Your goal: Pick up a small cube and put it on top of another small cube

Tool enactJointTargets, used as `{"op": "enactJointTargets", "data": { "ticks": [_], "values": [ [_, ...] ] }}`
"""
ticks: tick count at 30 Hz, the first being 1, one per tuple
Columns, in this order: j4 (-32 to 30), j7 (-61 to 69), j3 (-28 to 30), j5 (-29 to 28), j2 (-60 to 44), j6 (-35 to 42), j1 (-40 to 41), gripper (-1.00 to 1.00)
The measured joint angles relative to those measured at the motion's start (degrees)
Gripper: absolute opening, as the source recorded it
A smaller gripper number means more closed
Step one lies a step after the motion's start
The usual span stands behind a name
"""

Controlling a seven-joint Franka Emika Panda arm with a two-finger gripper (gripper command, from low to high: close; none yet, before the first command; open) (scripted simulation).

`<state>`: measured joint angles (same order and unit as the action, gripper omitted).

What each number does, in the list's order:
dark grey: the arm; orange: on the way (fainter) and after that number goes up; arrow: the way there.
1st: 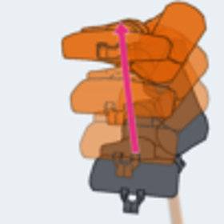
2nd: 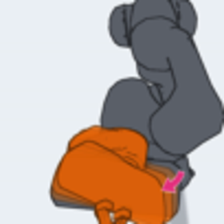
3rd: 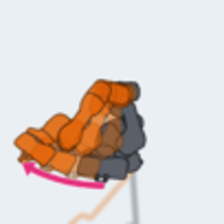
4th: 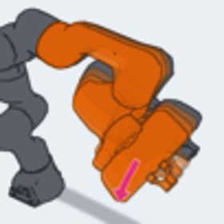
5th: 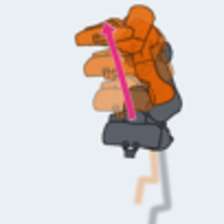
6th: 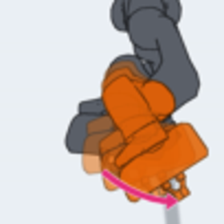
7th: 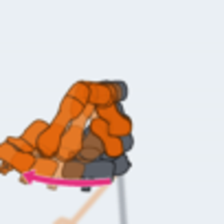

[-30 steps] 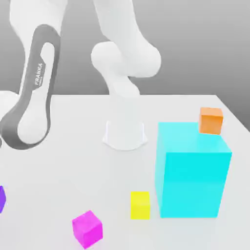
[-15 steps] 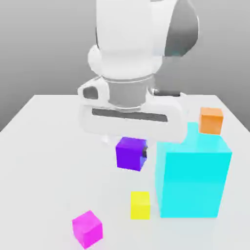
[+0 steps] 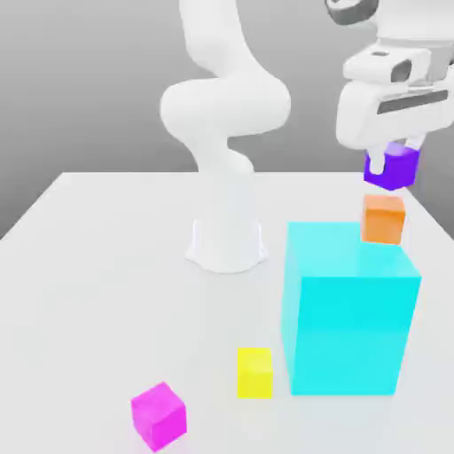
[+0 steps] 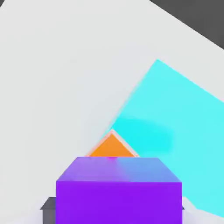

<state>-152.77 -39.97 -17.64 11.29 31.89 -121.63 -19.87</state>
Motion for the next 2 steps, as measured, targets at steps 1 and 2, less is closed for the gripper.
{"op": "enactJointTargets", "data": {
  "ticks": [1,2],
  "values": [
    [0.0,0.0,0.0,0.0,0.0,0.0,0.0,1.00],
    [0.0,0.0,0.0,0.0,0.0,0.0,0.0,1.00]
  ]
}}
